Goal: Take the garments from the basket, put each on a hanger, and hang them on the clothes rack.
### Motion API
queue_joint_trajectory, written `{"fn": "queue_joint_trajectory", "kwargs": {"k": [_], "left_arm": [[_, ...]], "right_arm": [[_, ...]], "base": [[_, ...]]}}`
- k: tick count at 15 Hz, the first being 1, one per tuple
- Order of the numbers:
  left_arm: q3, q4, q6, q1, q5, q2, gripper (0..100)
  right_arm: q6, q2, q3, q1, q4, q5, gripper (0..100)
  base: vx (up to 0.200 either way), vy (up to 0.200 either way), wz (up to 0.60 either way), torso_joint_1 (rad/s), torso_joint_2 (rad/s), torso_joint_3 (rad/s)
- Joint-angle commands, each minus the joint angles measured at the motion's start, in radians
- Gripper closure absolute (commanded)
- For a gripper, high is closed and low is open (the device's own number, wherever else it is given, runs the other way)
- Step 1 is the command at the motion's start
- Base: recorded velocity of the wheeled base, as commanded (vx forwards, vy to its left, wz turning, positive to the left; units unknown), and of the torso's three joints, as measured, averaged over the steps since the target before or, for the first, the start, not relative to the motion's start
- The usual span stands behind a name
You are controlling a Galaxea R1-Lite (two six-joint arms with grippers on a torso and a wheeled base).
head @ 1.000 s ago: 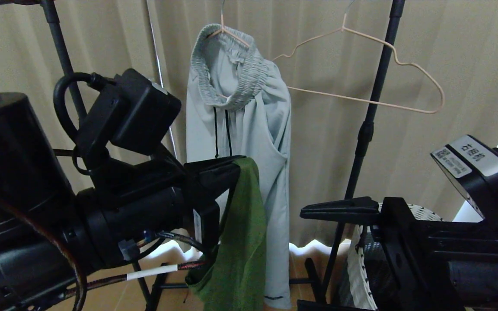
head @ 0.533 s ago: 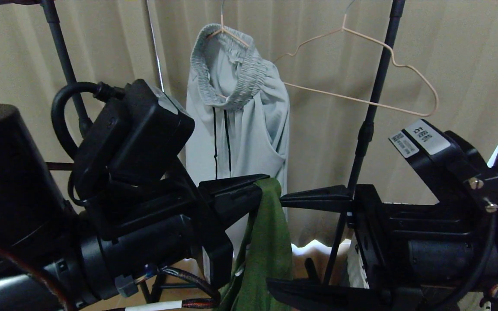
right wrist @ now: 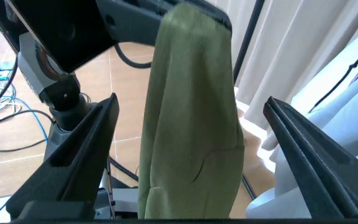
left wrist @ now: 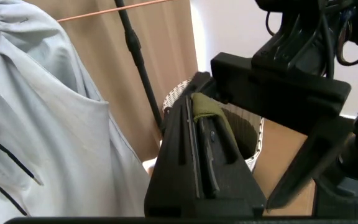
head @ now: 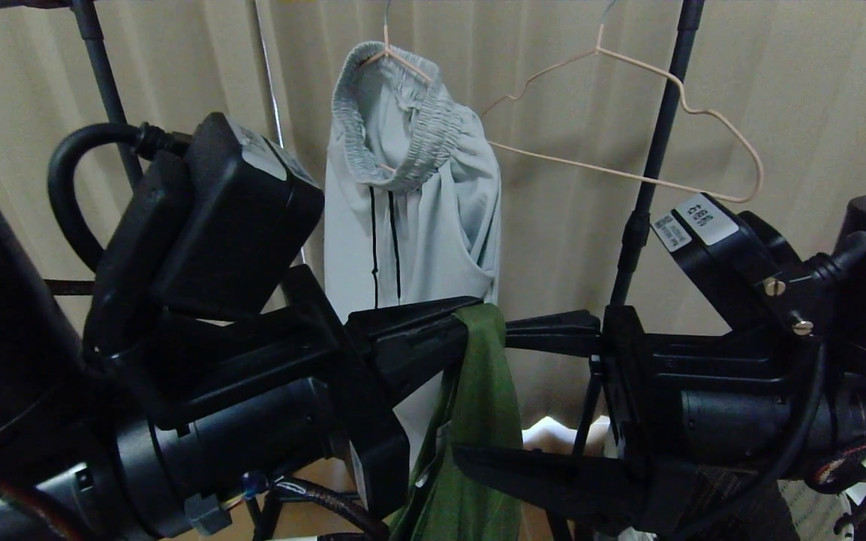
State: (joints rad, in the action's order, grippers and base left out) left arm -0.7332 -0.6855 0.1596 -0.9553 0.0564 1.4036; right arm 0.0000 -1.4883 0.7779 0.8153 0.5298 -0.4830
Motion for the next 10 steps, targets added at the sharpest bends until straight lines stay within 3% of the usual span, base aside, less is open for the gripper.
{"fn": "queue_joint_trajectory", "kwargs": {"k": [1,10], "left_arm": [[0.001,0.000,0.000,-0.003,0.000,-0.002,100],[0.063,0.000,-0.011,0.001,0.000,-0.043,100]], "right_arm": [[0.000,-0.003,0.004,0.001,0.001,0.000,100],[0.000,0.025,-0.003,-0.001,0.001,0.003,100]], "base": [[0.000,0.000,0.00,0.000,0.00,0.000],[0.000,0.000,0.00,0.000,0.00,0.000]]}}
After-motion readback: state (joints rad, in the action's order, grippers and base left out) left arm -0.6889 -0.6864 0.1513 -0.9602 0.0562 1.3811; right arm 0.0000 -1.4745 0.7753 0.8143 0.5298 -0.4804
